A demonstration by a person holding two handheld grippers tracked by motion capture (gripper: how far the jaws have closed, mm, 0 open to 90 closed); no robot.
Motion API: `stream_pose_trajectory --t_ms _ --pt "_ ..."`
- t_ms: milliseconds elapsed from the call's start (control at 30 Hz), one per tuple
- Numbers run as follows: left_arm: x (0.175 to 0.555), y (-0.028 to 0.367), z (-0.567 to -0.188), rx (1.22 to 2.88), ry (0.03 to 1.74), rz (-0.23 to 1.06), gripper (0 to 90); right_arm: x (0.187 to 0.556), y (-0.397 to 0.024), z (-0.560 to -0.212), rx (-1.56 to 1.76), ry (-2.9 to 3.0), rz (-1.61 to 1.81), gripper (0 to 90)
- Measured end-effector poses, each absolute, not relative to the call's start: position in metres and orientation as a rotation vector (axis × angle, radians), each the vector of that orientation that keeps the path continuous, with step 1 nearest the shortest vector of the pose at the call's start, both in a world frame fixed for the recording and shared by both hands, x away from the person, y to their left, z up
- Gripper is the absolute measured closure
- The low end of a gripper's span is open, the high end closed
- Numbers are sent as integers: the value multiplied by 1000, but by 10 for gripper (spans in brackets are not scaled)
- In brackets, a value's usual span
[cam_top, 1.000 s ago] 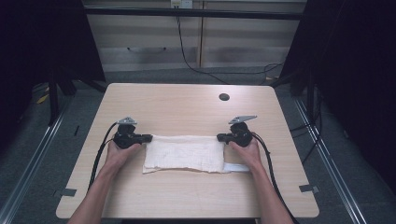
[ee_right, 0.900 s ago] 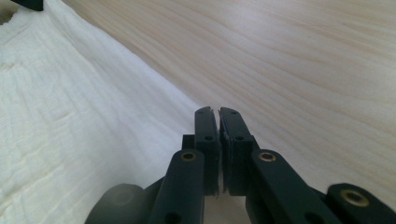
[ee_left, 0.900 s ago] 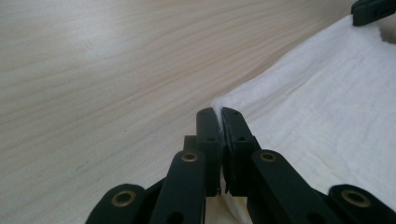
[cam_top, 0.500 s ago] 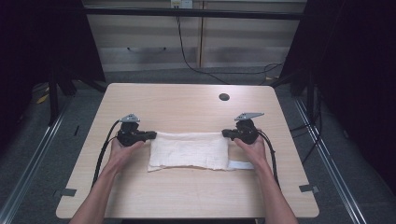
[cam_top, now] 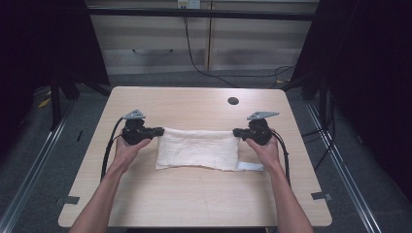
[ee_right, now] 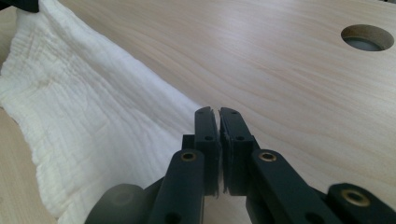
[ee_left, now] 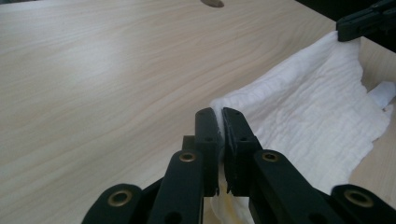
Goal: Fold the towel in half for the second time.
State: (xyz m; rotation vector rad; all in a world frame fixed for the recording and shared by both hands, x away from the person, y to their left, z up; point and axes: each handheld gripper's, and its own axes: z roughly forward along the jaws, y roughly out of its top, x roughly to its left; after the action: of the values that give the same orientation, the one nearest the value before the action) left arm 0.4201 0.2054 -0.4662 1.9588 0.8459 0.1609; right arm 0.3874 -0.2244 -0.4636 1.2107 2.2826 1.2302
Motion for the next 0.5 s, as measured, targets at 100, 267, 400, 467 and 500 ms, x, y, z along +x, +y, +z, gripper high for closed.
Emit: stream_pose_trajectory --t_ms 100,267,400,467,500 --pt "415 209 -471 1958 844 157 851 383 -224 -466 1203 2288 1240 858" --pt "405 212 -474 1952 832 166 840 373 -220 -467 1171 2302 1242 854" --pt "401 214 -479 1962 836 162 832 367 -218 -467 1153 2309 1238 854" --pt "398 214 -480 1948 844 161 830 365 -218 -467 1145 2313 1241 854" --pt "396 214 -481 1949 840 164 824 363 -216 -468 1144 2316 1239 853"
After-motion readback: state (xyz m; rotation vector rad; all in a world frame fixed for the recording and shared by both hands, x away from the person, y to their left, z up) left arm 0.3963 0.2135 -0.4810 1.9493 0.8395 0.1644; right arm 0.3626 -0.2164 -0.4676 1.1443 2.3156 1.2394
